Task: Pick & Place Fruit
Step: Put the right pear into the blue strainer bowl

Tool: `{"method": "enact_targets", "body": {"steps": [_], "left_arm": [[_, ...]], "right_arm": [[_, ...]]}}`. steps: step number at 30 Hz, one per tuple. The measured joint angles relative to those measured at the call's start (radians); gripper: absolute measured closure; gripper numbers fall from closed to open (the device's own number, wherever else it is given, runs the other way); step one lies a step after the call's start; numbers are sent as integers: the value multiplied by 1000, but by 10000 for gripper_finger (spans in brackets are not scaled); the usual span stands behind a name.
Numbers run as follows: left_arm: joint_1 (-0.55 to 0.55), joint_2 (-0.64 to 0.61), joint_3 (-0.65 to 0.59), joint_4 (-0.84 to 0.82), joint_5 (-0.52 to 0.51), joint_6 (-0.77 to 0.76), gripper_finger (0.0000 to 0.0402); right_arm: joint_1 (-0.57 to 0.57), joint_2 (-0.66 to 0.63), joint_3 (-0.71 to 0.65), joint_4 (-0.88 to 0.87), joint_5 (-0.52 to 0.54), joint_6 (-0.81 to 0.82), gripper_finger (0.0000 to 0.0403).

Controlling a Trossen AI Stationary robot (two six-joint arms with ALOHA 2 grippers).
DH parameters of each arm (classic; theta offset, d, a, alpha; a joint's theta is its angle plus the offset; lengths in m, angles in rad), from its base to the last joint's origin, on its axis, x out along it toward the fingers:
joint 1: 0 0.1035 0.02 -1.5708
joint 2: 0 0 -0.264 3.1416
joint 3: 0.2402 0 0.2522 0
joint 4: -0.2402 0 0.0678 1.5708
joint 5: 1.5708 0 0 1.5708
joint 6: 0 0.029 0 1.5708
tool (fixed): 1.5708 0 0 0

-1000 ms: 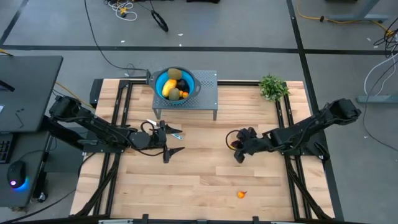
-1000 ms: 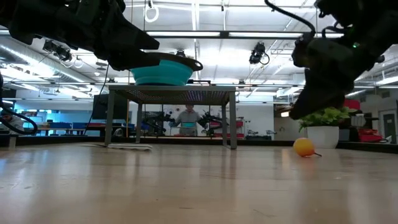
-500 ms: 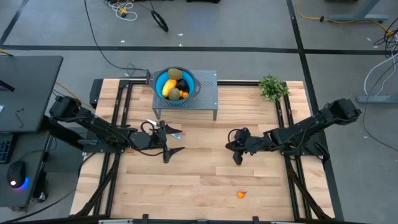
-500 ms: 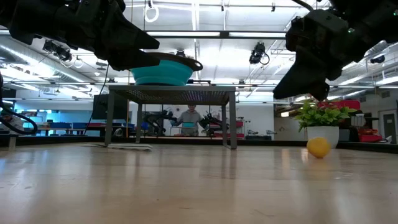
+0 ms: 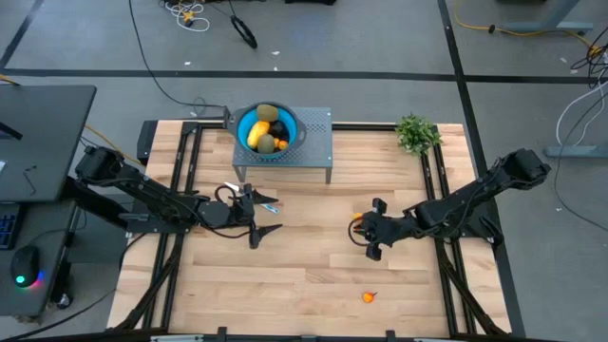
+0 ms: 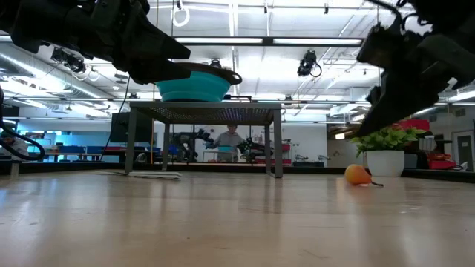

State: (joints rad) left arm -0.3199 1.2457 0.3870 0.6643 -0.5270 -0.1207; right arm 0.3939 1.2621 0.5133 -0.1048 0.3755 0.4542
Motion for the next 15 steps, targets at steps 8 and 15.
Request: {"method": "enact_targets", "body": {"steps": [8, 15], "left_arm": [[0, 0, 0, -1, 0, 0, 29], [0, 0, 0, -3, 0, 0, 29]], "right_arm": [[3, 0, -10, -33, 172, -48, 267], [-4, 0, -100, -34, 262, 92, 185]]}}
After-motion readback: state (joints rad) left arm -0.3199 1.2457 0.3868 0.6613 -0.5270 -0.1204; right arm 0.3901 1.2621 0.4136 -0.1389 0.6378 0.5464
